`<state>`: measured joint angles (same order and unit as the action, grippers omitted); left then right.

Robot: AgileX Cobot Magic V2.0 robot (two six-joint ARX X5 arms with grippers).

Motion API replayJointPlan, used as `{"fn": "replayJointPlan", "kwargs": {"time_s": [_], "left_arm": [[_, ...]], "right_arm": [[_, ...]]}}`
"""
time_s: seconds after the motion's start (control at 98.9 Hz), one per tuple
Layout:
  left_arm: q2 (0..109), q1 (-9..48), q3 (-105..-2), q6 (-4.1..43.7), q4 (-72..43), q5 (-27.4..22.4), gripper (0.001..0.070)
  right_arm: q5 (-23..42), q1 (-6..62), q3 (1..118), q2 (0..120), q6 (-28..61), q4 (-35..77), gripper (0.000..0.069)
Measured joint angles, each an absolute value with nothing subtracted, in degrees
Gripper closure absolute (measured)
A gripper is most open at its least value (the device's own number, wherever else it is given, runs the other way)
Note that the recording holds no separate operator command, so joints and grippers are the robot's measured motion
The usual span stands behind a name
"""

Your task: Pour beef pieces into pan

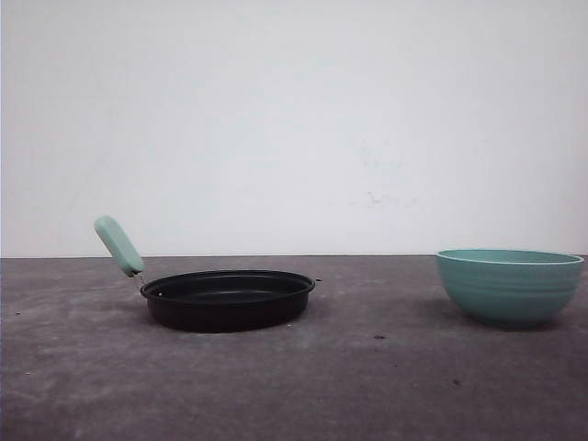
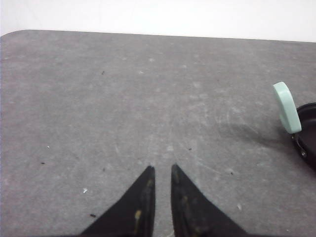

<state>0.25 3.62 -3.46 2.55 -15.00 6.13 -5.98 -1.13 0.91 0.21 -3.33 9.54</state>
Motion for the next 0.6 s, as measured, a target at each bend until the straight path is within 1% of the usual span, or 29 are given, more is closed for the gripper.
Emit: {"fn": "replayJointPlan", "kwargs": {"time_s": [0.323,0.414,0.515,0.596], "left_arm": [[0.25,3.62,-3.46,2.94,-14.98,5.96,0.0678],[0.25,3.62,-3.46,6.17,-14.98,5.63,0.0678],[0.25,3.62,-3.46,11.33,-14.98,5.63,0.0678],[0.25,3.62,-3.46,13.65,-14.98,5.63,0.0678]], "right_arm": [[-6.02,-1.04,0.91,0.21,-4.21,8.40,0.0681],[-6.11,-0.89,0.91,0.21,-8.38,8.51,0.0681],[-6.24,-0.89,0.91,0.21,-16.73,8.58,0.0681],[-6.22,-0.86,0.91,0.21,-21.15,8.29,0.0681]]}}
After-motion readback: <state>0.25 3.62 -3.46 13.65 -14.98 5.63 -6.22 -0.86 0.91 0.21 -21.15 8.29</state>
